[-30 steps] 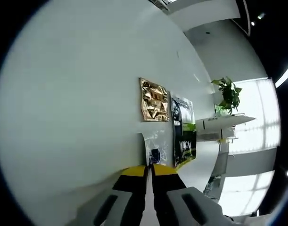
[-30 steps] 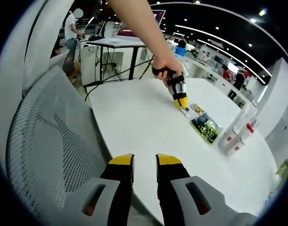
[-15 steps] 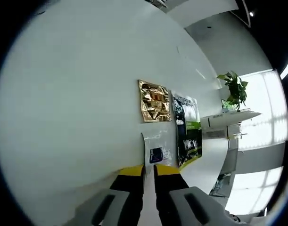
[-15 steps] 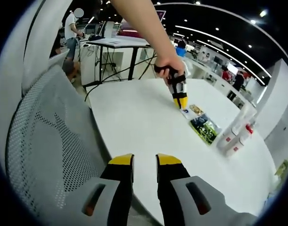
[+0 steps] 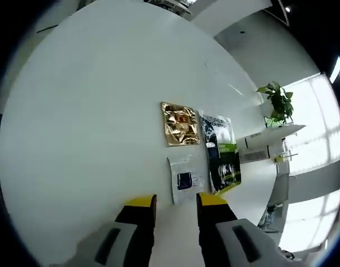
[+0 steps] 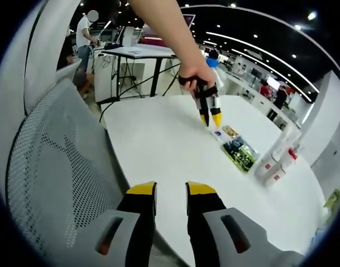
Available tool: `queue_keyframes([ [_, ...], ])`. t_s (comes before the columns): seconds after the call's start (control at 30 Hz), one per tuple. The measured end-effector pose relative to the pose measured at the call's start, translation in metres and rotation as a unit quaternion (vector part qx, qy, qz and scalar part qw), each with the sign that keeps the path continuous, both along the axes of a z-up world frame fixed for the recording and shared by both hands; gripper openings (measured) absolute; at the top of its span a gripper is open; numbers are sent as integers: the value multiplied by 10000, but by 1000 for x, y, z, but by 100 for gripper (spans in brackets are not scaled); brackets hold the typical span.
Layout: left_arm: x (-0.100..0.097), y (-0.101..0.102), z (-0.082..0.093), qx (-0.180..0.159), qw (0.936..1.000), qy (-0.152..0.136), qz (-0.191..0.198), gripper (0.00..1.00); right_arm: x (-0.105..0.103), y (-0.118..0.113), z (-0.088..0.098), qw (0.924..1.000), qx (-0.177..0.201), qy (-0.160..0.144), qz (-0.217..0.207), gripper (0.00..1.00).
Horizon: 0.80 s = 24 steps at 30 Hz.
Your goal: Arrange the skincare products in the storage area until every visible bottle or jar stands upright without overlapping.
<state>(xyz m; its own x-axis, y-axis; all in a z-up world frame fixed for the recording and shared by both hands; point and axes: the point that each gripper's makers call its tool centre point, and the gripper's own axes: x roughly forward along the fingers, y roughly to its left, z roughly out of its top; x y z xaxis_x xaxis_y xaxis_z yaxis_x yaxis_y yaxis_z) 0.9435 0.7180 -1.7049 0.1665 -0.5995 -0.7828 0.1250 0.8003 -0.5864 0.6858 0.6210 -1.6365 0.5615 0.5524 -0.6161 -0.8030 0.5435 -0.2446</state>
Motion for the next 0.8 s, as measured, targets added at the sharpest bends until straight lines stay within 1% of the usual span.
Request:
queue_keyframes([
  [0.03, 0, -1, 2, -7, 10000, -72, -8, 40, 0, 0, 0, 10000, -3, -12, -2, 19],
  [0.1, -4, -5, 11, -156, 9998, -143, -25, 41, 0, 0, 1, 10000, 10, -21, -6, 19],
  [0.13, -5, -7, 15, -210, 9994, -276, -4, 41, 0, 0, 2, 10000, 20, -37, -3, 19],
  [0.17, -5, -7, 19, -207, 9991, -360, 25, 42, 0, 0, 2, 10000, 27, -38, -7, 20],
  [0.23, -10, -6, 28, -156, 9980, -618, 25, 42, 1, 0, 2, 10000, 45, -51, -11, 20],
  [0.33, -28, -11, 41, -228, 9955, -907, -163, 44, 2, 0, 5, 9999, 114, -59, -36, 20],
  [0.4, -37, -11, 45, -200, 9940, -1046, -264, 47, 3, -1, 8, 9997, 214, -57, -75, 20],
  [0.43, -43, -11, 50, -178, 9908, -1283, -397, 48, 3, -1, 10, 9996, 256, -66, -90, 20],
  [0.57, -68, -9, 59, -128, 9876, -1480, -514, 49, 4, 0, 13, 9993, 358, -92, -98, 21],
  [0.63, -76, -6, 63, -66, 9853, -1601, -594, 50, 3, 1, 14, 9992, 387, -107, -82, 21],
  [0.67, -77, -6, 64, -59, 9852, -1602, -598, 50, 3, 1, 15, 9991, 406, -114, -72, 21],
  [0.73, -83, -5, 72, -47, 9837, -1684, -628, 50, 2, 2, 16, 9990, 440, -112, -49, 21],
  [0.8, -86, -7, 86, -123, 9809, -1853, -585, 51, 2, 3, 19, 9987, 494, -136, -33, 21],
])
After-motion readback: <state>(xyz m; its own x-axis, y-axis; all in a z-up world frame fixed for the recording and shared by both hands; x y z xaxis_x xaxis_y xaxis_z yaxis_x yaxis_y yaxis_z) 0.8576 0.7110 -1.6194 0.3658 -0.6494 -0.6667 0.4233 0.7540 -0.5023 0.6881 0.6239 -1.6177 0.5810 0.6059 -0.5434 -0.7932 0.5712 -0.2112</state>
